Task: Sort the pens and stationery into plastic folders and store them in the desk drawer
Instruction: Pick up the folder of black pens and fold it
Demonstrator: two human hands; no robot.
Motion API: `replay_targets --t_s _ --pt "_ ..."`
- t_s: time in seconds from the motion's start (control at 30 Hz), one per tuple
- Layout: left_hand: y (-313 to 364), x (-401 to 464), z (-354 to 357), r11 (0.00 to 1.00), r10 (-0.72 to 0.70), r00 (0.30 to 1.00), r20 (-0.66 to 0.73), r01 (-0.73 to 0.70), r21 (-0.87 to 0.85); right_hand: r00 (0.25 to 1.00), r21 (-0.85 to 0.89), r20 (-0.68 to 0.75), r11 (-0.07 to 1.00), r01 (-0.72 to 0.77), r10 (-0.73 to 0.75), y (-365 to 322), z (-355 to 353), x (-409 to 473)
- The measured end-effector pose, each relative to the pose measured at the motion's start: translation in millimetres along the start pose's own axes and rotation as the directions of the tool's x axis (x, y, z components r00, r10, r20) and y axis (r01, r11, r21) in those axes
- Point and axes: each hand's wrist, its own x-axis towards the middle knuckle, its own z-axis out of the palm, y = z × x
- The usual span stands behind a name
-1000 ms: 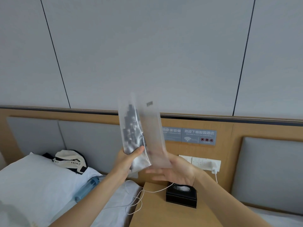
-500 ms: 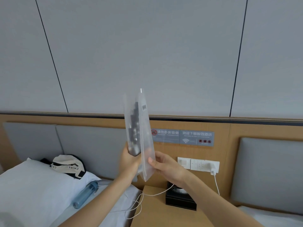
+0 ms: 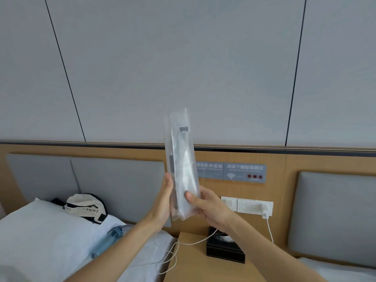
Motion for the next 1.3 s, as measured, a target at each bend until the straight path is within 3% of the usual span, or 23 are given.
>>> replay_targets --t_s 0.17,0.33,0.5,0.67,0.8,1.03,1.23,1.3 --pt "3.3 -3.1 3.8 0.990 0.084 0.991 -0.108 -0.071 0.123 0.995 -0.126 -0.087 0.991 0.042 -0.053 4.4 2.6 -0.7" --pt "-5.8 -5.5 1.1 0.984 0.084 0.977 -0.195 -0.050 0.174 0.991 -0.416 -0.129 0.907 -0.073 0.020 -2.5 -1.2 0.6" --pt "-11.3 -4.1 -4.3 0.981 0.091 0.987 -0.129 -0.066 0.180 0.967 -0.374 -0.247 0.926 -0.040 -0.058 -18.8 -21.7 9.0" --pt "-15.2 -6.7 -5.5 0.957 0.083 0.996 -0.045 -0.067 0.281 0.976 -0.138 -0.168 0.984 0.114 -0.136 -37.0 -25.0 17.4" --pt "-21.3 -9.7 -1.2 0.955 0.060 0.998 -0.019 -0.052 0.292 0.978 -0.012 -0.151 0.989 0.146 -0.146 -43.5 -16.4 20.8" --pt "-34.2 -21.3 -3.3 0.969 0.007 0.999 -0.044 0.004 0.248 0.947 -0.045 -0.291 0.990 0.131 -0.138 -16.5 -2.6 32.1" --pt "-50.5 -46.2 -40.5 0.929 -0.153 0.977 -0.146 0.193 0.316 0.964 0.018 -0.265 1.000 0.023 -0.018 23.2 24.2 52.5" --pt "-49.0 -69.0 -54.3 0.918 -0.202 0.958 -0.203 0.257 0.302 0.978 0.073 -0.198 0.996 -0.046 0.060 37.0 42.0 64.3"
